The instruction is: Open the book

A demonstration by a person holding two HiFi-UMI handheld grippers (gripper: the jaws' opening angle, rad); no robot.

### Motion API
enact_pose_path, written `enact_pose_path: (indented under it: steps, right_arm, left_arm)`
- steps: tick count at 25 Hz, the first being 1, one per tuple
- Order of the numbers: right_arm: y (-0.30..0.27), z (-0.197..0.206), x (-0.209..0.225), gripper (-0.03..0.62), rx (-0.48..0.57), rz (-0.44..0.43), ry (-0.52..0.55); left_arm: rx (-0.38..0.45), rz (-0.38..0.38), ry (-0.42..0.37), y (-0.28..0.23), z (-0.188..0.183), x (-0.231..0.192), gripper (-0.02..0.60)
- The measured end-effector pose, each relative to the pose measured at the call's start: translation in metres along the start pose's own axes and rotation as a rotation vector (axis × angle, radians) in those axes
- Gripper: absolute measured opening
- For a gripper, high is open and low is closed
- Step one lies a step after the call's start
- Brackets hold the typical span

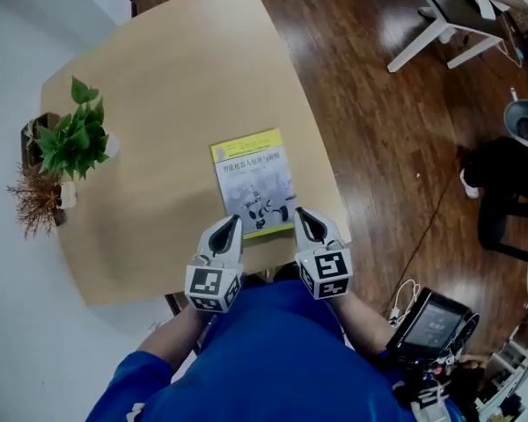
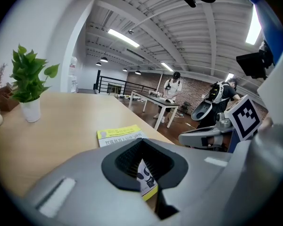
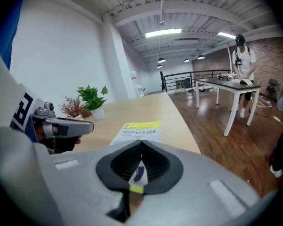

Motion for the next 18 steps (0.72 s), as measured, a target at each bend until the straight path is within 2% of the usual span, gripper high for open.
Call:
enact_pose_path:
  steps: [6,14,15,16,18]
  right_arm:
    - [-0.023,0.014,0.016,0.002,-0.067,0.002,-0.009]
    - [-0.054,0.038,0.038,0.011,-0.244,-0.03,-0.088]
    - [-0.057,0.04,0.039,0.027,-0.261,-0.039,-0.101]
    - [-0.059,0.042,0.04,0.077,-0.276,-0.048,-0.113]
    - [-0.065,0.044,0.042,0.086,-0.299,-0.062,-0.126]
  left_arm:
    - [-0.063,-0.033,0.017,-0.015,0.018,-0.011,0.006]
    - [-0.112,-0.068,0.029,-0.02,0.029,-0.02,0.006]
    - [-0.117,-0.071,0.031,-0.019,0.031,-0.021,0.006]
    - [-0.122,-0.076,0.033,-0.018,0.032,-0.021,0.006]
    - [-0.13,-0.086,0.033,-0.016,0.034,-0.023,0.006]
Point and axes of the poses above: the fingertips, and each gripper's own axes: y backward along the fingers, x to its right, z out of its underside, the point moved 3 cm from there along y, backward along the fingers, and after that the axes turned 15 degrees about x, right-handed, at the moved point
